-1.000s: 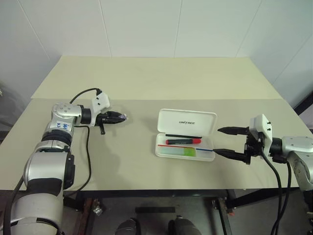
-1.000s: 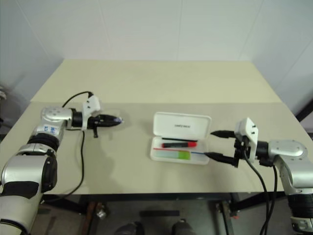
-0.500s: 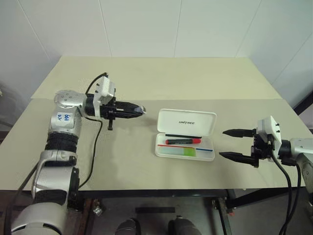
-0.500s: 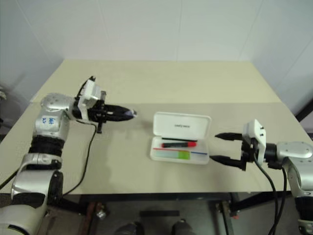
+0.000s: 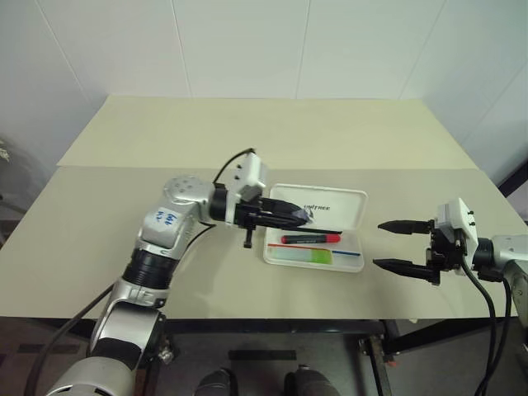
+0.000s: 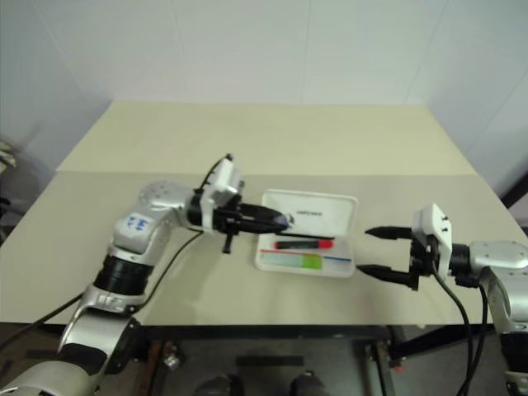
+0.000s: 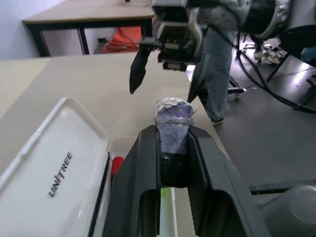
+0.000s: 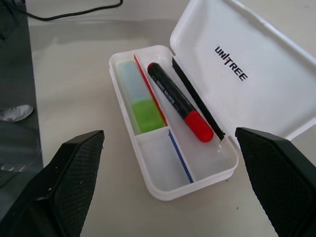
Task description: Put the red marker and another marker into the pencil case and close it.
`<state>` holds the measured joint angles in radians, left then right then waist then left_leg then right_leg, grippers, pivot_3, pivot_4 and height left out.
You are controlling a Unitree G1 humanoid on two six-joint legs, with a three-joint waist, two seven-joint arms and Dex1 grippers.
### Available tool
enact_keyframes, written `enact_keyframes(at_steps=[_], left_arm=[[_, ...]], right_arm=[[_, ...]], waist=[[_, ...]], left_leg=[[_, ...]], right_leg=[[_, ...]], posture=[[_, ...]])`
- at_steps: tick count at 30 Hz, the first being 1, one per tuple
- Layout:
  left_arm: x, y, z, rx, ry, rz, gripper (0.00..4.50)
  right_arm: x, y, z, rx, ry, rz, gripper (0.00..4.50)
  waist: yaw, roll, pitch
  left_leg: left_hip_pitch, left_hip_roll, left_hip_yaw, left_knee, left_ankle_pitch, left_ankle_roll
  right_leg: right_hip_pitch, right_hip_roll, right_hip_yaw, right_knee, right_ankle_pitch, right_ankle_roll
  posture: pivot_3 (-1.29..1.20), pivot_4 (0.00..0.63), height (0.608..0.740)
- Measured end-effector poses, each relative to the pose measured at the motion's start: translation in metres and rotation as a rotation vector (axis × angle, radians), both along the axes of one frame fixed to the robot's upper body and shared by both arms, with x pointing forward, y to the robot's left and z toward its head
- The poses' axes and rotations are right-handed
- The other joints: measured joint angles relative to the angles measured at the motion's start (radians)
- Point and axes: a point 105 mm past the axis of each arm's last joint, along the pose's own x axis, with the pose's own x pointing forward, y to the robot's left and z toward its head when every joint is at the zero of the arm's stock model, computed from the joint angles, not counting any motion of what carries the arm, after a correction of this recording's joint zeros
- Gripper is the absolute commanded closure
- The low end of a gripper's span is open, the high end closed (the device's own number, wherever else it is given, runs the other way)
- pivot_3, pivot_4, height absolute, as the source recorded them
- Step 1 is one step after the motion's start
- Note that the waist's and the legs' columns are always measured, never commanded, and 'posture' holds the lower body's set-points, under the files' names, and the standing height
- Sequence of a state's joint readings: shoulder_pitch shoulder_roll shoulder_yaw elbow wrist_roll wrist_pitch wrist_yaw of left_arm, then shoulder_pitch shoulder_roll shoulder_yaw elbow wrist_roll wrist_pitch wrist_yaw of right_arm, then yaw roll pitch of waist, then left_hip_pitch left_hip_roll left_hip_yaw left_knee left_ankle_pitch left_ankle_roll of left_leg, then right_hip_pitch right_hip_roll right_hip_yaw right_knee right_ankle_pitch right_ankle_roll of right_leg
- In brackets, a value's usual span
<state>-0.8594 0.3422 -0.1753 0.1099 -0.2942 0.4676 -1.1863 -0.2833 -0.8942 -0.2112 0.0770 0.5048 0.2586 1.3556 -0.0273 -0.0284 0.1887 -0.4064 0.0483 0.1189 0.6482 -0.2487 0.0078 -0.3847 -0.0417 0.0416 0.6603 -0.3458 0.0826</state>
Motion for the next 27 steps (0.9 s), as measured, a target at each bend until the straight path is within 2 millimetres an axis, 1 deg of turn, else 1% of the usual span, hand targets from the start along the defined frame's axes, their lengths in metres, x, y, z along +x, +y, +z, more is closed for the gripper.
enact_keyframes(at_steps=[3, 6, 9, 12, 15, 17, 21, 27], left_arm=[[0.007, -0.013, -0.009, 0.033, 0.005, 0.042, 4.14], [0.007, -0.032, -0.017, 0.072, -0.012, 0.029, 4.14], [0.007, -0.051, -0.029, 0.145, -0.019, 0.022, 4.14], [0.008, -0.059, -0.043, 0.204, -0.019, 0.024, 4.14], [0.012, -0.062, -0.056, 0.280, -0.030, 0.048, 4.14], [0.014, -0.064, -0.057, 0.307, -0.042, 0.054, 4.14], [0.016, -0.078, -0.056, 0.307, -0.048, 0.071, 4.14], [0.010, -0.088, -0.059, 0.318, -0.058, 0.051, 4.14]], right_arm=[[-0.002, -0.004, -0.001, -0.003, 0.004, -0.009, 0.00], [-0.002, -0.005, 0.000, -0.004, -0.003, -0.011, 0.00], [-0.002, -0.005, 0.000, -0.006, -0.007, -0.011, 0.00], [-0.003, -0.007, -0.001, -0.004, -0.005, -0.018, 0.00], [-0.005, -0.010, -0.002, -0.008, 0.000, -0.030, 0.00], [-0.006, -0.011, -0.002, -0.011, 0.002, -0.032, 0.00], [-0.008, -0.013, -0.006, -0.010, 0.017, -0.031, 0.00], [-0.014, -0.018, -0.002, 0.014, 0.007, -0.014, 0.00]], waist=[[-0.001, 0.000, 0.000], [0.000, 0.000, 0.000], [0.000, 0.000, 0.000], [0.000, 0.000, 0.000], [-0.001, 0.000, 0.000], [-0.001, 0.000, 0.000], [0.001, 0.000, 0.000], [0.000, 0.000, 0.000]], left_leg=[[0.000, 0.000, 0.000, 0.000, 0.000, 0.000], [0.000, 0.000, 0.000, 0.000, 0.000, 0.000], [0.000, -0.001, 0.000, -0.001, 0.000, 0.000], [0.000, 0.000, 0.000, -0.001, 0.000, 0.000], [0.000, 0.000, 0.000, -0.001, 0.000, 0.000], [0.000, 0.000, 0.000, -0.001, 0.000, 0.000], [0.000, -0.001, 0.000, -0.001, -0.001, 0.001], [0.000, -0.001, 0.000, -0.002, -0.001, 0.001]], right_leg=[[0.000, 0.000, 0.000, 0.000, 0.000, 0.000], [0.000, 0.000, 0.000, 0.000, 0.000, 0.000], [0.000, 0.000, 0.001, -0.001, 0.000, 0.000], [0.000, 0.000, 0.001, -0.002, 0.000, 0.000], [0.000, 0.000, 0.001, -0.002, 0.000, 0.000], [0.000, 0.000, 0.001, -0.002, 0.000, 0.000], [0.001, -0.001, 0.001, -0.003, 0.000, 0.000], [0.001, 0.000, 0.001, -0.004, 0.000, 0.000]], posture=[[0.00, 0.150, 0.740], [0.00, 0.150, 0.740], [0.00, 0.150, 0.740], [0.00, 0.150, 0.740], [0.00, 0.150, 0.740], [0.00, 0.150, 0.740], [0.00, 0.150, 0.740], [0.00, 0.150, 0.740]])
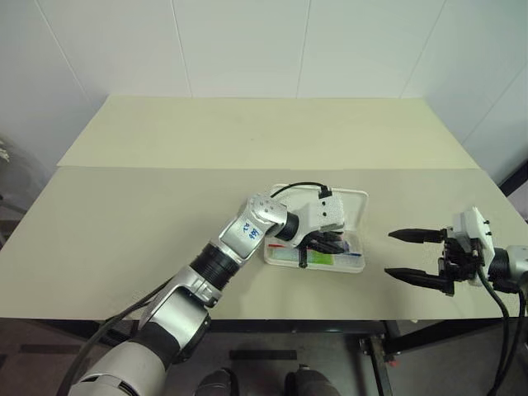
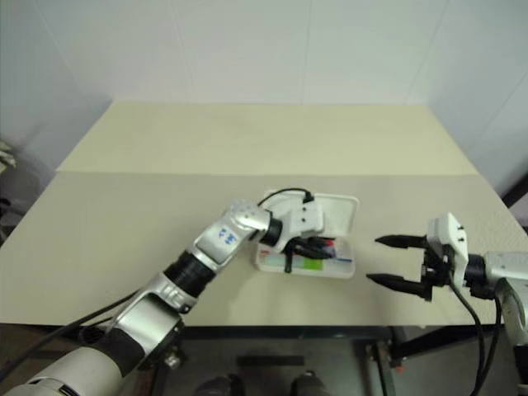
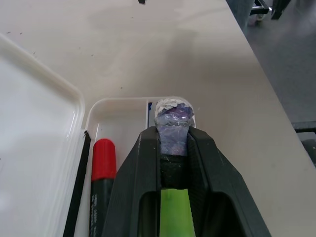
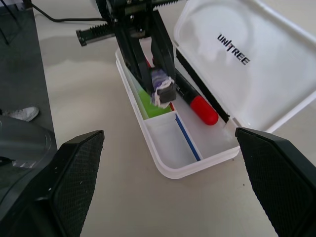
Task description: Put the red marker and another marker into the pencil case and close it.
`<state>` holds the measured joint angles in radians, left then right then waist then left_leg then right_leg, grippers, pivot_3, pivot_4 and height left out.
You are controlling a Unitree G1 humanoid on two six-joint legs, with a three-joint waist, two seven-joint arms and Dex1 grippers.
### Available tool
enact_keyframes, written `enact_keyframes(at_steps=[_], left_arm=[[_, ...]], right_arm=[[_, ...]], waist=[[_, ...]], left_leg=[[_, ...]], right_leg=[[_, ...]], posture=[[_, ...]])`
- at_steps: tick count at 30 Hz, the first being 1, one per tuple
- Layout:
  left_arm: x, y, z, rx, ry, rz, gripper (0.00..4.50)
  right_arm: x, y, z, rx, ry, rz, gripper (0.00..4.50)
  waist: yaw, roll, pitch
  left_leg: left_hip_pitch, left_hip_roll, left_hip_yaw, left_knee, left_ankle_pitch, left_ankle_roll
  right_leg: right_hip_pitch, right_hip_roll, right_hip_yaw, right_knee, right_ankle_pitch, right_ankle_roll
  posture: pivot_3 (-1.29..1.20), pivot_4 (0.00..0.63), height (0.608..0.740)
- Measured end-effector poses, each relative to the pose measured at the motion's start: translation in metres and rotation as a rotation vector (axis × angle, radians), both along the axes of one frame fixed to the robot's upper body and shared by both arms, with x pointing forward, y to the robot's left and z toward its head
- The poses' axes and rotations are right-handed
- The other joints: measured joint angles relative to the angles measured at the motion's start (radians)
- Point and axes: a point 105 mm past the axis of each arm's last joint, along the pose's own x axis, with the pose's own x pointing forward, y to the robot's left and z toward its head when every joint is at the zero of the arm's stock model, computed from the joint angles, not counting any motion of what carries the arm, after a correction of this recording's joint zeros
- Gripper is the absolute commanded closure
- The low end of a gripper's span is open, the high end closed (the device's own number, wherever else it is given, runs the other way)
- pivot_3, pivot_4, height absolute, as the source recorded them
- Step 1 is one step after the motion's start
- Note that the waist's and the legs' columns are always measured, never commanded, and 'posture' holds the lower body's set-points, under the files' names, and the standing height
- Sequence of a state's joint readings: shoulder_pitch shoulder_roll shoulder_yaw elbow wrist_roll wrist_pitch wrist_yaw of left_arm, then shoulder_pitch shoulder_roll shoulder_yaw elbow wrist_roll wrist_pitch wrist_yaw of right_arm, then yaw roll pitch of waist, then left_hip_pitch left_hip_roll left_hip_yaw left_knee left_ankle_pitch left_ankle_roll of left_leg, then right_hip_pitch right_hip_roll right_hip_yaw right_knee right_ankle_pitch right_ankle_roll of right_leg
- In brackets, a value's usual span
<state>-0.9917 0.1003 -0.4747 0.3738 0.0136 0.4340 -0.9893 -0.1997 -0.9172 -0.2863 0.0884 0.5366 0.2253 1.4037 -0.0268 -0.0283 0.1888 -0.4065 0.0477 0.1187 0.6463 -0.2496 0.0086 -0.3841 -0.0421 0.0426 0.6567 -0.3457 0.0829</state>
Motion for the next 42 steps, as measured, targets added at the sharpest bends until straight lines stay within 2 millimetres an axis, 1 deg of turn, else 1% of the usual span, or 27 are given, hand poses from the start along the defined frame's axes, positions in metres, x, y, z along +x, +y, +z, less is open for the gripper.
enact_keyframes(at_steps=[6, 13, 22, 28, 38, 42], left_arm=[[-0.005, -0.007, -0.004, 0.021, 0.008, -0.007, 4.14], [-0.010, -0.016, -0.010, 0.050, 0.002, -0.012, 4.14], [0.000, -0.017, -0.017, 0.088, -0.002, 0.043, 4.14], [0.000, -0.023, -0.020, 0.093, 0.005, 0.046, 4.14], [-0.001, -0.032, -0.017, 0.090, -0.003, 0.024, 4.14], [0.000, -0.033, -0.022, 0.099, 0.015, 0.029, 4.14]], right_arm=[[-0.006, -0.007, -0.010, -0.001, 0.034, 0.013, 0.00], [-0.007, -0.008, -0.010, -0.008, 0.036, 0.011, 0.00], [-0.008, -0.010, -0.013, -0.006, 0.045, -0.013, 0.00], [-0.009, -0.012, -0.009, -0.007, 0.023, -0.029, 0.00], [-0.011, -0.011, -0.011, -0.012, 0.029, -0.038, 0.00], [-0.010, -0.011, -0.011, -0.012, 0.026, -0.043, 0.00]], waist=[[0.000, 0.000, 0.000], [0.000, 0.000, 0.000], [0.000, 0.000, 0.000], [0.000, 0.000, 0.000], [0.000, 0.000, 0.000], [0.000, 0.000, 0.000]], left_leg=[[0.000, 0.000, 0.000, 0.000, 0.000, 0.000], [0.000, 0.000, 0.000, 0.000, 0.000, 0.000], [0.000, 0.000, -0.001, 0.000, 0.000, 0.001], [0.000, 0.000, -0.001, 0.000, -0.001, 0.001], [0.000, 0.000, -0.001, 0.000, -0.001, 0.001], [0.000, 0.000, -0.001, 0.000, -0.001, 0.001]], right_leg=[[0.000, 0.000, 0.000, 0.000, 0.000, 0.000], [0.000, 0.000, 0.000, 0.000, 0.000, 0.000], [0.001, 0.000, 0.000, 0.000, 0.000, 0.000], [0.001, 0.000, 0.000, -0.001, 0.000, 0.000], [0.001, 0.000, 0.000, -0.001, 0.000, 0.000], [0.001, 0.000, 0.000, -0.001, 0.000, 0.000]], posture=[[0.00, 0.150, 0.740], [0.00, 0.150, 0.740], [0.00, 0.150, 0.740], [0.00, 0.150, 0.740], [0.00, 0.150, 0.740], [0.00, 0.150, 0.740]])
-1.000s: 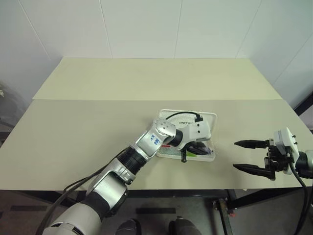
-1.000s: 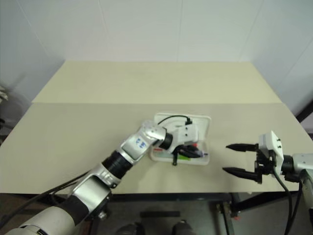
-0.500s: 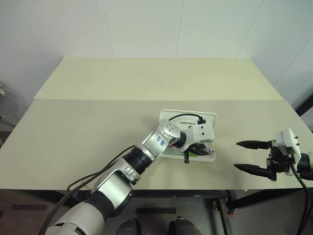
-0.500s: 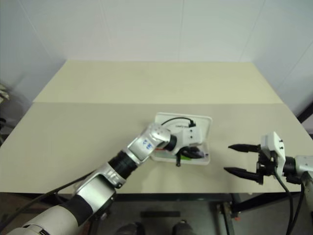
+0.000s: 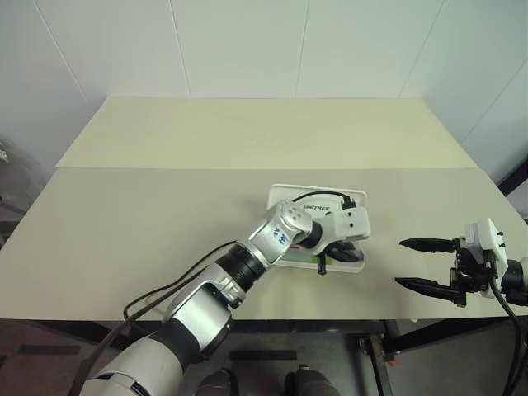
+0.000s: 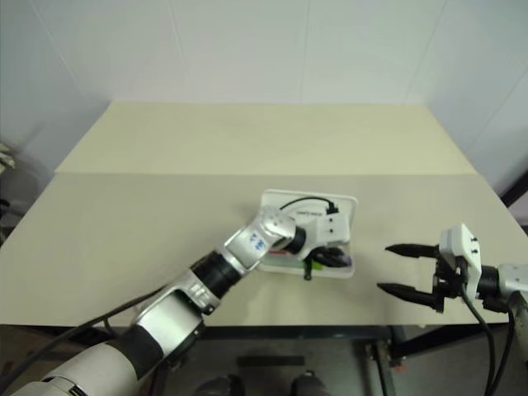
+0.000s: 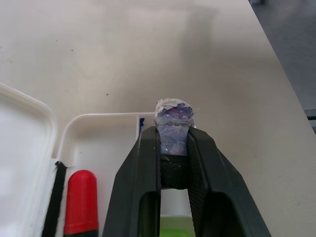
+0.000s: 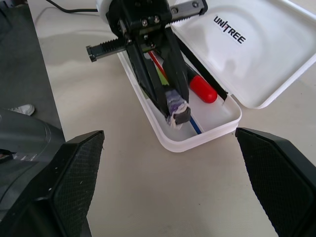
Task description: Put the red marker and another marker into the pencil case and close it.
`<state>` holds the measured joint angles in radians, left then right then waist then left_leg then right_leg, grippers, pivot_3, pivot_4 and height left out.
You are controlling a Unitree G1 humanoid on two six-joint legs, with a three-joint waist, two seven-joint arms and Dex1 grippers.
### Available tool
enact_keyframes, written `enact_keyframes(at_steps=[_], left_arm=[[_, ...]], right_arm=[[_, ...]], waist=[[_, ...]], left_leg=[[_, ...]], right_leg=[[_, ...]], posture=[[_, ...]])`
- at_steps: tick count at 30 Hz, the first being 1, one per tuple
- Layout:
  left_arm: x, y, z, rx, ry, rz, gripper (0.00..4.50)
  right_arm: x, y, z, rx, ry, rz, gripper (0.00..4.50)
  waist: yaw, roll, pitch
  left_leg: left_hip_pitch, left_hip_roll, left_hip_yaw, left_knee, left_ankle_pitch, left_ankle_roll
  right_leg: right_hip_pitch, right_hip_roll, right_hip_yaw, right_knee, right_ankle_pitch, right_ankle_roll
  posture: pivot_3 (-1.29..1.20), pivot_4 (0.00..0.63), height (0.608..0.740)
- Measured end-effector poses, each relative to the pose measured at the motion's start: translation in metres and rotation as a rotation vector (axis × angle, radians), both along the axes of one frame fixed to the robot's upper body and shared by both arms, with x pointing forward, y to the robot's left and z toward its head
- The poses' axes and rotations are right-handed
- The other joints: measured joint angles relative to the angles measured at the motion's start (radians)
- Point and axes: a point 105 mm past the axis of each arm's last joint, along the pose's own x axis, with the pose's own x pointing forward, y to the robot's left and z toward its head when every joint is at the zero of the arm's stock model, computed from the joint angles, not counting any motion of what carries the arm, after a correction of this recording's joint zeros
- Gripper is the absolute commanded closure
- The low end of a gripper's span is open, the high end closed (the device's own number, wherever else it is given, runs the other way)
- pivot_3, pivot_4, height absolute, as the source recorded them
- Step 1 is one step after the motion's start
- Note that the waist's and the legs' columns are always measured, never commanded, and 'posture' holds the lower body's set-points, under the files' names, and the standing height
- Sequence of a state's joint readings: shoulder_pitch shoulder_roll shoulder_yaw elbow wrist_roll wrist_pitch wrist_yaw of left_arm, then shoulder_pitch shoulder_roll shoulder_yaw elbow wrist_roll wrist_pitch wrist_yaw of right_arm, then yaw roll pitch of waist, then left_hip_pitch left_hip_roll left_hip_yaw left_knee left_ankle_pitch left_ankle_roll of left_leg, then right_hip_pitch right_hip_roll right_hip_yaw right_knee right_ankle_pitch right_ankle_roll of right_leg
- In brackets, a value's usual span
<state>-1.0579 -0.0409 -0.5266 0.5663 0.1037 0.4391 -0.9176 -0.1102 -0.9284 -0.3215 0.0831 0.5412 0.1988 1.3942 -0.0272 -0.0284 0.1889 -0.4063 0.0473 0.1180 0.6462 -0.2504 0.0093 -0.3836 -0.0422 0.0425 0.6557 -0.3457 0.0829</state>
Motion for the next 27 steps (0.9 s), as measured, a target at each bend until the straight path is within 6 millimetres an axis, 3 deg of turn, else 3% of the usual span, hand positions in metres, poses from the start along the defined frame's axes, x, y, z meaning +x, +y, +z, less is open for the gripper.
enact_keyframes(at_steps=[13, 22, 27], left_arm=[[-0.001, -0.001, -0.001, 0.005, 0.007, -0.002, 0.02], [0.009, 0.012, 0.005, -0.004, -0.013, 0.038, 0.02], [0.017, 0.037, 0.052, -0.212, -0.171, 0.016, 0.02]], right_arm=[[0.001, -0.001, -0.001, 0.001, -0.001, -0.013, 0.00], [0.001, -0.001, 0.000, 0.001, -0.003, -0.016, 0.00], [0.002, 0.000, 0.000, 0.004, -0.006, -0.018, 0.00]], waist=[[0.000, 0.000, 0.000], [-0.001, 0.000, 0.000], [-0.001, 0.001, 0.000]], left_leg=[[0.000, 0.000, 0.000, 0.000, 0.000, 0.000], [0.000, 0.000, 0.000, -0.001, 0.000, 0.000], [0.001, 0.001, 0.000, -0.002, 0.001, -0.002]], right_leg=[[0.000, 0.000, 0.000, 0.000, 0.000, 0.000], [0.000, 0.000, 0.000, 0.000, 0.000, 0.000], [0.000, 0.000, 0.000, 0.000, 0.000, 0.000]], posture=[[0.00, 0.150, 0.740], [0.00, 0.150, 0.740], [0.00, 0.150, 0.740]])
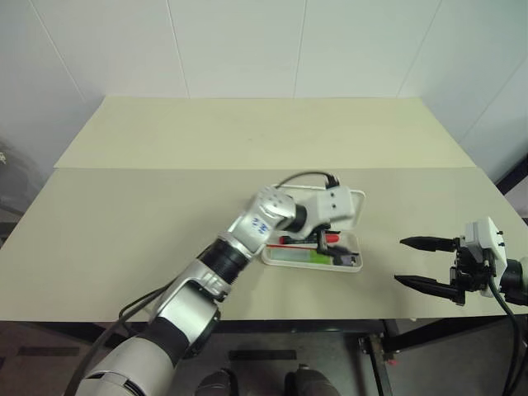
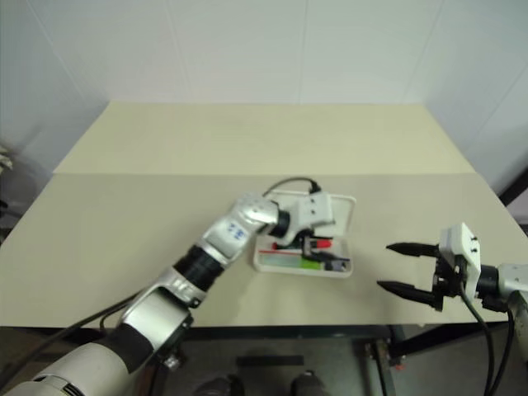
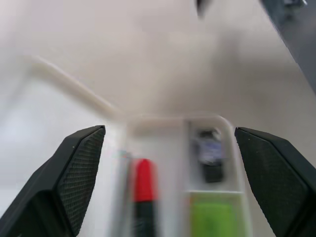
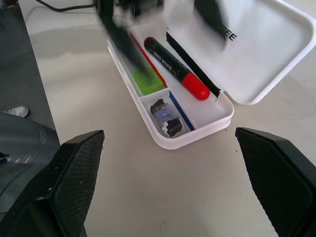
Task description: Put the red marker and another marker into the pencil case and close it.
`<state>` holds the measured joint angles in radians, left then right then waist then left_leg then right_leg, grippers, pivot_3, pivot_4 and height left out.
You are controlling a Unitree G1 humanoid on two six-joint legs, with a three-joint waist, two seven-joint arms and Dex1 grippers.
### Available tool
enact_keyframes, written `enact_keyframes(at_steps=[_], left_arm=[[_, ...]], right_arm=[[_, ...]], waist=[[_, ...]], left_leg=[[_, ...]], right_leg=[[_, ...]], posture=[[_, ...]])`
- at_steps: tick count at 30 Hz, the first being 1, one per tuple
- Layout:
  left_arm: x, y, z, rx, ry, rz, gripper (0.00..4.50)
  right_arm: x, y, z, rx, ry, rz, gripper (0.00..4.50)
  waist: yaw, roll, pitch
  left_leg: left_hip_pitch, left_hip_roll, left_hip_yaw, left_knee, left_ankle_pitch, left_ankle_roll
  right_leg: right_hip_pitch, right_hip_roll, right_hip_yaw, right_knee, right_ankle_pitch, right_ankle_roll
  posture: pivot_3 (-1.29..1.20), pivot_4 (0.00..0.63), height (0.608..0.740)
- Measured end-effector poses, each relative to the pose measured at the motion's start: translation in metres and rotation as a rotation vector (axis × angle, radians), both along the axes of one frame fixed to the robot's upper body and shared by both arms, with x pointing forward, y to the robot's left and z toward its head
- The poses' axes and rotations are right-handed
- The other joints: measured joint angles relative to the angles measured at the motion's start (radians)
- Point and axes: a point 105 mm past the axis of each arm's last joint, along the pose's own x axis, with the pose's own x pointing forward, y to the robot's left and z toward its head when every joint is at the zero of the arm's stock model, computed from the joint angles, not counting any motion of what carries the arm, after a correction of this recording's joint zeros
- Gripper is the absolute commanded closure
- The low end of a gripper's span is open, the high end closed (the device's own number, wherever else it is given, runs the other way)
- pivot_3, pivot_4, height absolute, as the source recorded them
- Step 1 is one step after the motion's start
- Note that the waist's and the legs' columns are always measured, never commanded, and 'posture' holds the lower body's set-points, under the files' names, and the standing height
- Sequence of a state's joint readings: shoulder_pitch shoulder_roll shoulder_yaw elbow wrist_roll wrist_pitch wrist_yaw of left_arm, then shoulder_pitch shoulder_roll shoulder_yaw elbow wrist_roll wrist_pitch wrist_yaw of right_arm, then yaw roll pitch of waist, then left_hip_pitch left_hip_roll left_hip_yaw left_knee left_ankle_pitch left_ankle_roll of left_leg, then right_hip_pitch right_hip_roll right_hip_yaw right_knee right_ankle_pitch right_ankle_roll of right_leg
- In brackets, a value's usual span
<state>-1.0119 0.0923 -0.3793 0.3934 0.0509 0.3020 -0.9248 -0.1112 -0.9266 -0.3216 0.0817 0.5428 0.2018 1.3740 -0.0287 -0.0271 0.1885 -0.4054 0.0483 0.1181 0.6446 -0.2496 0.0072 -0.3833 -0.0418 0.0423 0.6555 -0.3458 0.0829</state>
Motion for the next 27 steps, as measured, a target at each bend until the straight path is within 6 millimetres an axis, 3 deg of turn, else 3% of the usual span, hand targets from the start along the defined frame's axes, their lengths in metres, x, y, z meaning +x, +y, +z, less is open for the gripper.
enact_keyframes(at_steps=[6, 12, 20, 27], left_arm=[[-0.005, 0.045, 0.010, -0.202, -0.034, -0.086, 0.02], [-0.001, 0.089, 0.036, -0.360, -0.105, -0.093, 0.02], [0.019, 0.165, 0.025, -0.294, -0.081, 0.066, 0.02], [0.020, 0.192, 0.015, -0.261, -0.041, 0.094, 0.02]], right_arm=[[0.004, 0.004, 0.004, 0.022, -0.024, 0.010, 0.00], [0.008, 0.010, 0.008, 0.034, -0.043, 0.031, 0.00], [0.015, 0.012, 0.008, 0.047, -0.033, 0.036, 0.00], [0.018, 0.018, 0.008, 0.043, -0.033, 0.065, 0.00]], waist=[[0.001, 0.000, 0.000], [0.001, 0.000, 0.000], [0.000, 0.000, 0.000], [0.002, 0.000, 0.000]], left_leg=[[0.000, 0.000, 0.000, 0.002, 0.000, 0.000], [0.002, 0.000, -0.001, 0.002, 0.000, 0.001], [0.001, 0.000, -0.002, 0.002, -0.001, 0.002], [0.000, 0.000, -0.003, 0.002, -0.004, 0.007]], right_leg=[[0.001, -0.001, -0.001, 0.001, 0.000, 0.000], [0.004, -0.001, -0.002, 0.000, 0.000, 0.001], [0.004, -0.001, -0.004, -0.001, 0.000, 0.001], [0.004, -0.002, -0.006, -0.002, 0.000, 0.000]], posture=[[0.00, 0.150, 0.740], [0.00, 0.150, 0.740], [0.00, 0.150, 0.740], [0.00, 0.150, 0.740]])
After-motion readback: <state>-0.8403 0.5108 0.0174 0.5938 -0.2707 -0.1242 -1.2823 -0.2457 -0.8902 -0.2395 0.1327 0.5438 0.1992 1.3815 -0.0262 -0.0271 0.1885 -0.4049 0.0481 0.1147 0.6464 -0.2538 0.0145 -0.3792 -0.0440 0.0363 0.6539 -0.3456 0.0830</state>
